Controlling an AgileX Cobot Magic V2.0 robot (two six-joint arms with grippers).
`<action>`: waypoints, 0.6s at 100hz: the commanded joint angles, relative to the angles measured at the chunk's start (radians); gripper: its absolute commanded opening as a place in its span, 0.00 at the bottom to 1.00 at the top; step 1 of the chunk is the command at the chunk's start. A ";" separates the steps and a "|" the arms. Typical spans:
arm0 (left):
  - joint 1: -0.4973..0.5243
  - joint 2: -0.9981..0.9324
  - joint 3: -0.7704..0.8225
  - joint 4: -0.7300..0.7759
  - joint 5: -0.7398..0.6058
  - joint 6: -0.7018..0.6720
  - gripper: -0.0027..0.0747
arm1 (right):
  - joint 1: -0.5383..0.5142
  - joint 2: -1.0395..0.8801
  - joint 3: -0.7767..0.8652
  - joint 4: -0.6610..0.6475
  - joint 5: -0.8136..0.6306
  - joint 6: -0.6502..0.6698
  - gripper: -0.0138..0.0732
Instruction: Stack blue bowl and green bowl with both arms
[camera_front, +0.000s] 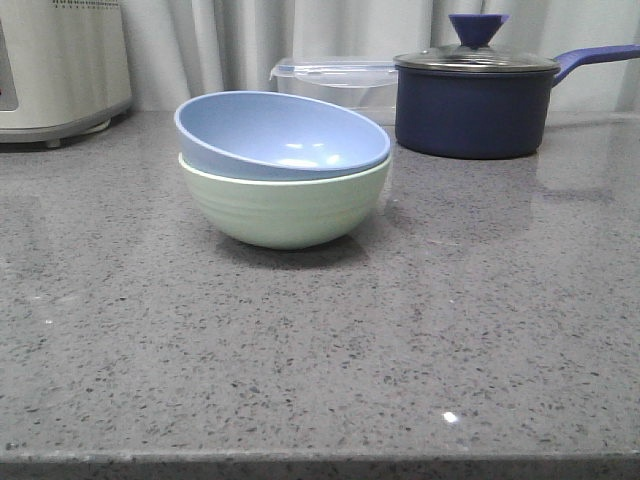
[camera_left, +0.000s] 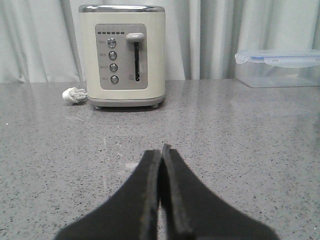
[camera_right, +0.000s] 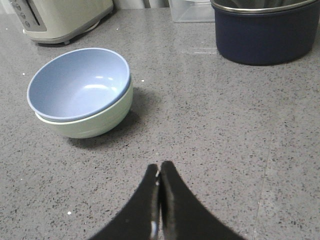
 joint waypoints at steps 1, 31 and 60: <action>0.001 -0.035 0.039 -0.004 -0.086 -0.005 0.01 | -0.008 0.007 -0.026 0.001 -0.071 -0.011 0.07; 0.001 -0.035 0.039 -0.004 -0.086 -0.005 0.01 | -0.008 0.007 -0.016 0.001 -0.075 -0.011 0.07; 0.001 -0.035 0.039 -0.004 -0.086 -0.005 0.01 | -0.088 -0.004 0.092 -0.071 -0.205 -0.011 0.07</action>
